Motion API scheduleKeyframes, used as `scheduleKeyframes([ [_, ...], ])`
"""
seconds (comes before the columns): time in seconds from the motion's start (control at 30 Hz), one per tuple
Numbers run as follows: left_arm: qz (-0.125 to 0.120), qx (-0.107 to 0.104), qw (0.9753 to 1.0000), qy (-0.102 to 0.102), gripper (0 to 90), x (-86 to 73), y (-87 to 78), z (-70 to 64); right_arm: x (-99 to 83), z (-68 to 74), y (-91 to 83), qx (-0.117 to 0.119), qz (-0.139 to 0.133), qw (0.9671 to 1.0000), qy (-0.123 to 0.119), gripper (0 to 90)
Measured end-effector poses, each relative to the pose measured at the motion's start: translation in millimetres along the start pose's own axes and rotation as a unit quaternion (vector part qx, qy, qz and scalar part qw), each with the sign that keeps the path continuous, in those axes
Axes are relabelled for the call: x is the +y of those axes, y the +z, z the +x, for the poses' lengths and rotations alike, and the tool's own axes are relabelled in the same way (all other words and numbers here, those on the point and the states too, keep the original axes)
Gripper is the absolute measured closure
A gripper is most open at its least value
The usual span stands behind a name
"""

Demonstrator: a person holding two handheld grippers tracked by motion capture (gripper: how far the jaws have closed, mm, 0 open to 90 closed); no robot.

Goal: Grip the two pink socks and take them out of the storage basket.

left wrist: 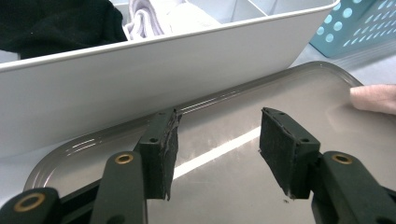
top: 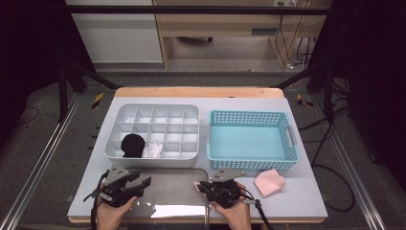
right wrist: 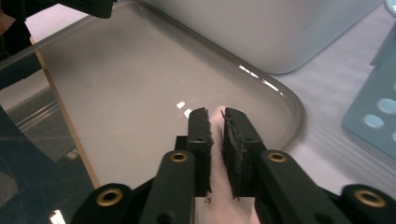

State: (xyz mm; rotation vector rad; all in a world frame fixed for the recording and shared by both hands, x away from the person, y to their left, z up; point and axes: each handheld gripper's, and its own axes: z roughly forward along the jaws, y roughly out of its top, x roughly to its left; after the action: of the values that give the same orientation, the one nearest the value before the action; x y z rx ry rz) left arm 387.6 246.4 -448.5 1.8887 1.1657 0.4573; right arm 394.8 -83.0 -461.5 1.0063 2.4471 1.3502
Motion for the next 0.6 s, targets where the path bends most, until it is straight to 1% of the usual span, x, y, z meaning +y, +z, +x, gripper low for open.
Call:
scheduleKeyframes([
  [0.1, 0.001, -0.002, 1.0, -0.003, 46.0, 0.4, 0.3, -0.5, 3.1, -1.6, -5.7, 0.004, -0.017, 0.9998, 0.006, 72.9],
  [0.13, 0.0, -0.003, 1.0, -0.005, 46.0, 0.7, 0.7, -1.2, 4.5, -2.5, -9.0, 0.0, -0.025, 0.9997, 0.007, 70.5],
  [0.23, -0.001, -0.007, 1.0, -0.006, 46.0, 2.9, 0.4, -4.8, 7.3, -8.5, -21.5, -0.012, -0.045, 0.9989, 0.008, 70.2],
  [0.33, -0.004, -0.015, 0.9999, -0.003, 46.0, 7.3, -1.7, -9.6, 6.8, -20.3, -35.7, -0.033, -0.055, 0.9978, 0.019, 70.6],
  [0.43, -0.005, -0.025, 0.9997, 0.003, 46.5, 13.9, -3.3, -19.3, 0.9, -33.0, -48.4, -0.058, -0.051, 0.9966, 0.027, 70.9],
  [0.53, -0.001, -0.039, 0.9991, 0.015, 47.0, 20.7, -3.0, -32.7, -10.0, -42.9, -57.6, -0.071, -0.043, 0.9957, 0.041, 71.1],
  [0.6, 0.005, -0.047, 0.9986, 0.022, 47.8, 24.3, -0.6, -42.4, -19.0, -47.3, -61.1, -0.077, -0.032, 0.9954, 0.047, 71.3],
])
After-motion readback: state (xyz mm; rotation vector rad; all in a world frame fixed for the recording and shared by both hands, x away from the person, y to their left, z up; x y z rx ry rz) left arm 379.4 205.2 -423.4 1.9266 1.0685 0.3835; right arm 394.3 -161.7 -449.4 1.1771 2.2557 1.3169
